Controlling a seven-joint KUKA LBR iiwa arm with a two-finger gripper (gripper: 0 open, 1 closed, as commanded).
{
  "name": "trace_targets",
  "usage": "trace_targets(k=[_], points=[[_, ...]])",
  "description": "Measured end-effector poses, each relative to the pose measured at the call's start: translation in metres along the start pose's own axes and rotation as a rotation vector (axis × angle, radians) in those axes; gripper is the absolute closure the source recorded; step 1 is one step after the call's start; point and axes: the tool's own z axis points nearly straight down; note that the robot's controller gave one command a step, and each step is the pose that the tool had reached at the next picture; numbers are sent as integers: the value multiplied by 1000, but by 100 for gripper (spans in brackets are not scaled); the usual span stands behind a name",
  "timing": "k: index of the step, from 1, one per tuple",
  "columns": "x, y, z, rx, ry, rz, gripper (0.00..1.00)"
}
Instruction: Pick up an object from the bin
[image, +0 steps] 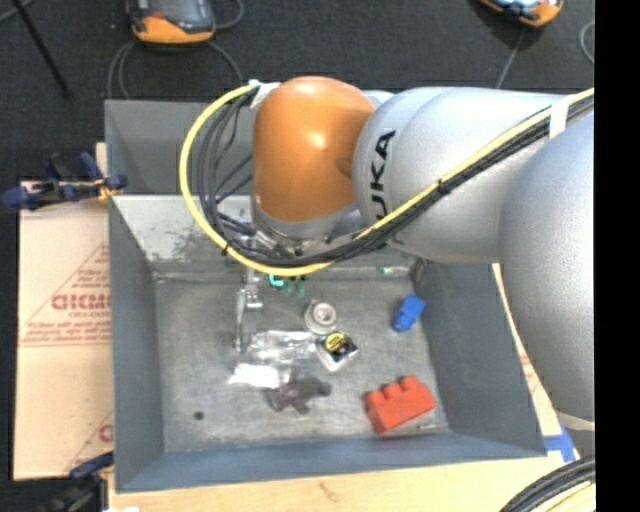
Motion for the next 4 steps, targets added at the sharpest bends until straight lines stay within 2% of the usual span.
trace_targets(k=[1, 2, 3, 4], points=[[-6, -59, 96, 3, 1, 13, 0], [4, -77, 137, -5, -11, 296, 0], [2, -77, 135, -6, -17, 299, 100], [-1, -82, -84, -2, -12, 295, 100]])
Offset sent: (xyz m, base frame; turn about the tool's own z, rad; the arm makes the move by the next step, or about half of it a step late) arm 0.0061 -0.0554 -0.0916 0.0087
